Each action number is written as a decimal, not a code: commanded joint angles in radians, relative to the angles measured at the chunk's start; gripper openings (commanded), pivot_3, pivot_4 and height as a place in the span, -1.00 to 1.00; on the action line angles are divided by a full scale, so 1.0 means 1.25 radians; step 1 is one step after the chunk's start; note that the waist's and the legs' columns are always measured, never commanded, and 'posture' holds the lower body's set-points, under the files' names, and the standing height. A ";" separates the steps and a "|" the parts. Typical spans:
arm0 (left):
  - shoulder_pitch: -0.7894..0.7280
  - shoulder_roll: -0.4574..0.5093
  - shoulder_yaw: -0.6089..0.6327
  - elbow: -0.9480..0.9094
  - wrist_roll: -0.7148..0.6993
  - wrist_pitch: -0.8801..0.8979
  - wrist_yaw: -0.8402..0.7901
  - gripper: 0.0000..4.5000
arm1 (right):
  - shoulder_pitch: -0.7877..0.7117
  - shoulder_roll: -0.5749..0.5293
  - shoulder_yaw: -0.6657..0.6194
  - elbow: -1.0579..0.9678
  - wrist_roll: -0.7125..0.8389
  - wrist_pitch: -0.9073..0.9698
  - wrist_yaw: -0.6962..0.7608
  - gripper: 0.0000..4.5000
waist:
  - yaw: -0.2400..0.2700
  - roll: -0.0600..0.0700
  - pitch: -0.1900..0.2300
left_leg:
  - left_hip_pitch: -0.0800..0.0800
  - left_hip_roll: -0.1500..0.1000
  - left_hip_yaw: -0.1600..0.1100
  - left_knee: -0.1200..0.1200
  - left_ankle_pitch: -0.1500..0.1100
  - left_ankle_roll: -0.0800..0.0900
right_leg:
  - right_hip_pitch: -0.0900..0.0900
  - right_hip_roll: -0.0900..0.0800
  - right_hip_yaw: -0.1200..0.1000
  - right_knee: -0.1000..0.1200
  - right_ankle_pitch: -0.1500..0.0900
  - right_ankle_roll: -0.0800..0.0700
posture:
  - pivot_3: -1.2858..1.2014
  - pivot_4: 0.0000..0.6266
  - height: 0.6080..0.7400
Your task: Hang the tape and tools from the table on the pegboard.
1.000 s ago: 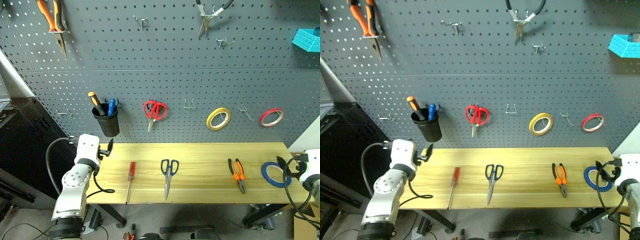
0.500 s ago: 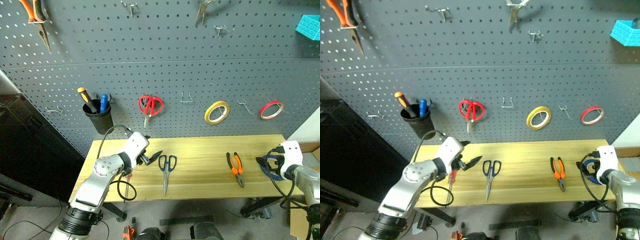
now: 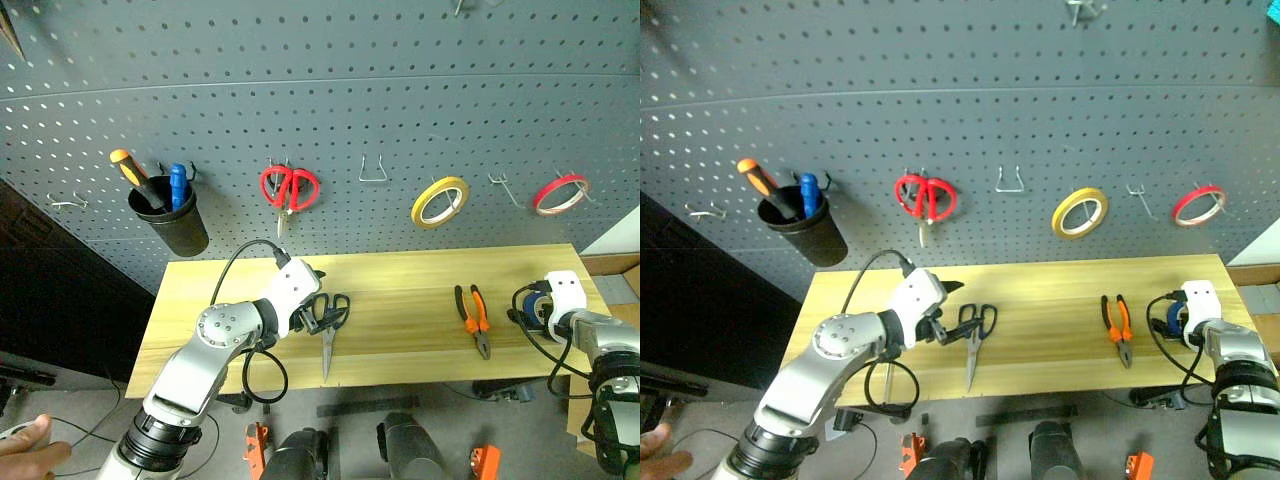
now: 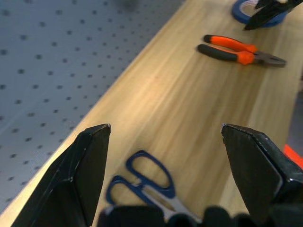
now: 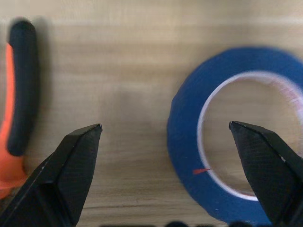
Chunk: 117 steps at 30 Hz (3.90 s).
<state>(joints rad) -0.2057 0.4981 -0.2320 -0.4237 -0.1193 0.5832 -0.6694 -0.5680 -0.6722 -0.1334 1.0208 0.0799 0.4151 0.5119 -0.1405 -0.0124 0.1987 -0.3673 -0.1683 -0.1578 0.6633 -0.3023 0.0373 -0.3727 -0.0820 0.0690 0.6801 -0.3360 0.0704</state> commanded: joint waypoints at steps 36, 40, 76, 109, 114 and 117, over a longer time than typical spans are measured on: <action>-0.012 -0.008 0.055 -0.067 -0.182 -0.066 -0.112 0.80 | 0.483 0.044 -0.117 -1.276 -0.002 0.323 -0.140 -0.83 | 0.001 -0.002 0.008 | -0.010 0.005 0.005 0.003 -0.001 -0.002 | -0.014 0.000 -0.007 0.002 0.005 -0.001 | -0.19 -0.27 1.00; -0.014 -0.014 0.072 -0.059 -0.199 -0.111 -0.126 0.80 | 0.460 0.114 -0.002 -1.455 -0.045 0.376 -0.225 -0.83 | 0.001 -0.002 0.008 | -0.010 0.005 0.004 0.003 -0.001 -0.003 | -0.014 0.000 -0.008 0.002 0.006 -0.002 | -0.20 -0.26 1.00; -0.028 0.038 0.048 0.075 -0.110 -0.275 -0.173 0.80 | 0.392 0.289 -0.038 -1.266 0.058 0.345 -0.273 0.97 | -0.001 -0.001 0.008 | -0.011 0.006 0.005 0.009 -0.001 -0.003 | -0.016 -0.004 -0.020 0.003 0.011 -0.002 | -0.18 -0.33 1.00; -0.023 0.079 -0.016 0.107 -0.058 -0.332 -0.253 0.80 | 0.068 0.226 0.066 -0.395 -0.007 0.270 -0.158 0.97 | -0.034 0.000 0.007 | -0.011 0.008 0.011 0.012 -0.001 -0.003 | -0.017 -0.004 -0.020 0.003 0.017 -0.002 | -0.17 -0.35 1.00; -0.019 0.076 -0.015 0.107 -0.054 -0.333 -0.248 0.80 | 0.041 0.227 0.043 -0.334 0.011 0.288 -0.156 0.58 | -0.042 0.000 0.005 | -0.010 0.008 0.011 0.013 -0.001 -0.003 | -0.016 -0.004 -0.021 0.003 0.017 -0.002 | -0.17 -0.37 1.00; -0.009 0.075 -0.006 0.105 -0.057 -0.332 -0.241 0.80 | 0.028 0.236 0.016 -0.322 0.027 0.299 -0.171 0.15 | -0.043 0.000 0.003 | -0.010 0.008 0.011 0.013 -0.001 -0.003 | -0.015 -0.004 -0.021 0.003 0.017 -0.002 | -0.17 -0.37 1.00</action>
<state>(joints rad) -0.2235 0.5934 -0.2498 -0.2476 -0.1895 0.1718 -0.9803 -0.5417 -0.3878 -0.0992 0.5886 0.1013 0.7591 0.3037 -0.1943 -0.0120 0.2026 -0.3795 -0.1580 -0.1447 0.6791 -0.3033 0.0341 -0.3917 -0.0867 0.0430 0.6834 -0.3149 0.0679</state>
